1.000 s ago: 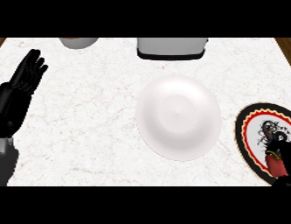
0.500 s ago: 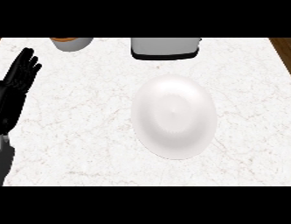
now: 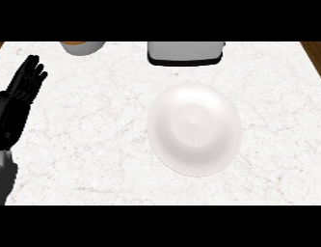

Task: Pick the bell pepper from the plate and place it in the plate

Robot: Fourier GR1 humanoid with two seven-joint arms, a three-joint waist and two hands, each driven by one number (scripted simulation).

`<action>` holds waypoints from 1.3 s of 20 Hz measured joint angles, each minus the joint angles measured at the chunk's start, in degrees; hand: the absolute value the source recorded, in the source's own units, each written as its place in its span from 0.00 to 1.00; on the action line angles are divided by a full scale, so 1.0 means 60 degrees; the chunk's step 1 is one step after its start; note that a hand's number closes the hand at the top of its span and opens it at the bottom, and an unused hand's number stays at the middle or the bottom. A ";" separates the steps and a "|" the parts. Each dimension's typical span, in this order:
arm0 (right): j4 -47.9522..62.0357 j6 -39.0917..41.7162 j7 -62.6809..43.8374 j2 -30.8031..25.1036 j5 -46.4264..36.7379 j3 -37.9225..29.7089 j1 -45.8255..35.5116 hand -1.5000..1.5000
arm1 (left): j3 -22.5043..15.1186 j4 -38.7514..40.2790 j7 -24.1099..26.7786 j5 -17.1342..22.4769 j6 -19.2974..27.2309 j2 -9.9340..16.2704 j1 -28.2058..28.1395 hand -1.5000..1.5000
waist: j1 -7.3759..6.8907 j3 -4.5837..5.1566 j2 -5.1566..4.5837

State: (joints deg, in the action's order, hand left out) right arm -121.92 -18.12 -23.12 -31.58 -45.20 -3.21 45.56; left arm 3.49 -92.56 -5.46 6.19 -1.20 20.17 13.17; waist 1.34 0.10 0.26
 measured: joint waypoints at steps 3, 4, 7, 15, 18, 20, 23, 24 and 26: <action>-0.1214 -0.0099 0.0277 0.0195 0.0270 0.0285 -0.0073 1.00 | 0.0024 0.0048 0.0034 0.0040 -0.0096 0.0006 -0.0040 0.50 | -0.0038 0.0000 0.0000; -0.1601 -0.0099 0.0325 0.0274 0.0377 0.0420 -0.0133 1.00 | -0.0005 0.0055 0.0026 0.0018 -0.0089 -0.0024 -0.0008 0.50 | -0.0048 -0.0001 -0.0003; -0.1861 -0.0119 0.0426 0.0438 0.0415 0.0949 -0.0617 1.00 | -0.0036 0.0105 0.0099 0.0004 -0.0152 -0.0077 0.0003 0.50 | -0.0108 0.0002 -0.0017; -0.1983 0.1042 -0.1246 0.0635 0.0323 0.2269 -0.3297 1.00 | -0.0106 0.0251 -0.0038 -0.0167 -0.0115 -0.0227 0.0439 0.50 | -0.0287 0.0004 -0.0062; -0.1862 0.1713 -0.2389 0.0889 0.0239 0.2755 -0.4928 1.00 | -0.0072 0.0288 -0.0203 -0.0123 -0.0183 -0.0226 0.0648 0.50 | -0.0349 0.0005 -0.0070; -0.1610 0.2087 -0.3020 0.1193 0.0103 0.3033 -0.6097 1.00 | -0.0100 0.0198 -0.0298 -0.0153 -0.0156 -0.0292 0.0643 0.50 | -0.0381 0.0002 -0.0070; -0.0732 0.2386 -0.3660 0.1889 -0.0248 0.3468 -0.7714 1.00 | -0.0077 0.0047 -0.0424 -0.0147 -0.0177 -0.0321 0.0663 0.50 | -0.0411 0.0000 -0.0067; -0.0295 0.2394 -0.3815 0.2188 -0.0433 0.3670 -0.8195 1.00 | -0.0078 0.0057 -0.0465 -0.0149 -0.0175 -0.0345 0.0713 0.50 | -0.0414 -0.0001 -0.0069; 0.0501 0.2448 -0.4089 0.2739 -0.0657 0.3859 -0.9045 1.00 | -0.0180 -0.0035 -0.0366 -0.0272 -0.0156 -0.0462 0.0494 0.50 | -0.0415 -0.0004 -0.0067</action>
State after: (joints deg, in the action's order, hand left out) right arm -118.92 -3.43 -47.65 -15.15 -49.14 19.94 -8.70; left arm 2.41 -92.77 -7.66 4.55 -2.13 17.39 16.13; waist -1.15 0.08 -0.14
